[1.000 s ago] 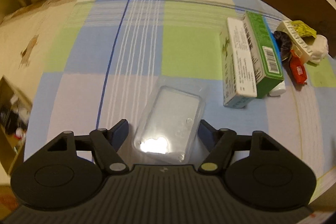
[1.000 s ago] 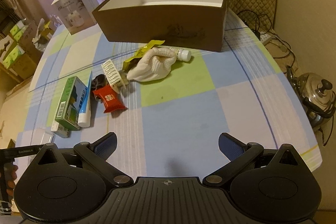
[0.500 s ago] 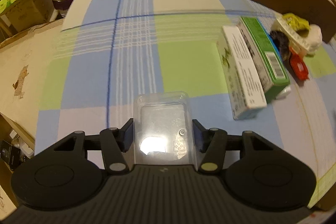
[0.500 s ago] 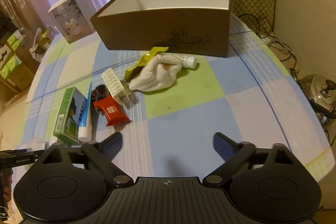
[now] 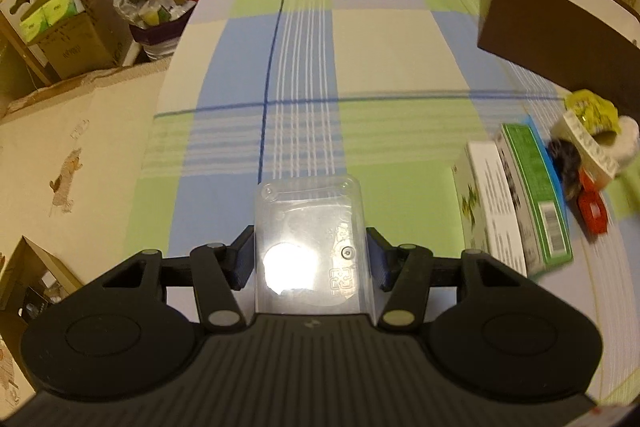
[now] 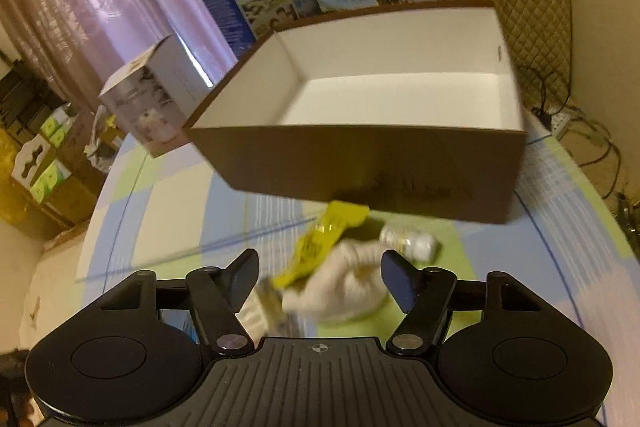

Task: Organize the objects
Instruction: 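Grasp the clear plastic case with the left tool while the right tool grasps the yellow packet, then carry both items into the brown box and open both tools, then withdraw both tools from the box back toward the table items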

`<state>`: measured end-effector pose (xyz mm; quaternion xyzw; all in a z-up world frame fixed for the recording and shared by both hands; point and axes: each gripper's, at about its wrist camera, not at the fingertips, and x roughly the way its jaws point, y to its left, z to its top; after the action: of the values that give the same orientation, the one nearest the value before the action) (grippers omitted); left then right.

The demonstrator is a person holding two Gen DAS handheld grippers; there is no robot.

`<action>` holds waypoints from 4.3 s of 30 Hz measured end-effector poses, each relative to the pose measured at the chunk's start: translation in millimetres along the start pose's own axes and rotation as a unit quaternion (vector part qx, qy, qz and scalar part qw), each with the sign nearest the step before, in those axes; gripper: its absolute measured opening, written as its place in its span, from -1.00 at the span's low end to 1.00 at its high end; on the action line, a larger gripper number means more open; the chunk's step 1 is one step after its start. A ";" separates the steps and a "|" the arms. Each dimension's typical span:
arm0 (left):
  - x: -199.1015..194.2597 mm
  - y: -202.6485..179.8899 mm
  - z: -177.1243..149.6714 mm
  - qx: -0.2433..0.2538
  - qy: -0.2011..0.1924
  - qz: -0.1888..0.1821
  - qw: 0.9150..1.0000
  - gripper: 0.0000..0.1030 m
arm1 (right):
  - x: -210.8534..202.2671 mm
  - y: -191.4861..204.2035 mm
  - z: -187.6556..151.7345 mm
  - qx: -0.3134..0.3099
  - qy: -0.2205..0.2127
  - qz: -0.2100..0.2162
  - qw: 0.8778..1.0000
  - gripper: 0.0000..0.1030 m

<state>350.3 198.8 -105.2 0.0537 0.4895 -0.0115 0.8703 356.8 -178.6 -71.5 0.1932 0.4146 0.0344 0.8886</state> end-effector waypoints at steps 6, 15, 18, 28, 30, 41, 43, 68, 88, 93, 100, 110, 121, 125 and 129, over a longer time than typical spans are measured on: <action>6.7 -1.8 23.3 -0.014 -0.005 0.012 1.000 0.00 | 56.7 -20.8 26.4 0.062 0.048 0.005 0.997 0.11; 16.2 -17.0 38.1 -0.010 0.003 0.014 1.000 0.00 | 105.1 -24.4 35.2 0.078 0.104 0.016 0.991 0.05; 18.4 -24.4 38.9 -0.007 0.008 0.011 1.000 0.00 | 109.0 -22.5 35.0 0.071 0.108 0.029 0.991 -0.39; 19.2 -54.0 51.5 0.023 0.015 -0.010 1.000 0.00 | 76.4 -30.7 31.3 0.084 0.070 0.087 0.990 -1.00; 17.0 -61.5 56.9 0.032 0.013 -0.016 0.999 0.00 | 65.1 -30.6 33.2 0.078 0.059 0.087 0.991 -1.00; -9.4 -129.7 114.4 0.107 -0.030 -0.080 0.991 0.00 | -21.3 -36.1 65.1 0.065 -0.012 0.121 0.990 -1.00; -14.5 -144.7 127.0 0.123 -0.042 -0.092 0.987 0.01 | -33.0 -39.7 73.2 0.067 -0.025 0.123 0.990 -1.00; 53.2 -323.6 248.4 0.196 -0.028 -0.165 0.966 0.01 | 16.9 -119.9 149.9 0.127 -0.027 0.057 0.990 -1.00; 70.9 -316.5 259.2 0.172 -0.020 -0.131 0.976 0.50 | 55.3 -125.4 168.5 0.113 0.008 0.048 0.992 -0.97; 59.3 -296.7 254.2 0.154 -0.024 -0.117 0.981 0.59 | 45.0 -115.9 171.9 0.091 -0.014 0.059 0.994 0.22; 33.4 -275.2 239.0 0.123 -0.030 -0.110 0.986 0.62 | 26.7 -111.6 162.3 0.061 -0.006 0.053 0.997 0.22; -11.4 -250.2 201.4 0.078 -0.040 -0.097 0.991 0.71 | -10.8 -101.7 132.0 0.014 -0.007 0.051 0.999 0.22; -52.4 -221.3 151.7 0.034 -0.038 -0.073 0.996 0.71 | -49.4 -76.5 94.2 -0.051 -0.017 0.058 0.997 0.22; -66.1 -209.7 133.8 0.024 -0.041 -0.074 0.996 0.71 | -59.7 -65.3 80.5 -0.057 -0.014 0.049 0.997 0.22; -77.1 -199.0 119.5 0.025 -0.043 -0.081 0.995 0.71 | -69.1 -53.3 67.8 -0.065 -0.012 0.037 0.997 0.22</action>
<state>397.4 -14.1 5.9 0.0351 0.4535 -0.0963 0.8853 357.1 -264.5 -1.9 0.1510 0.3930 0.0916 0.9024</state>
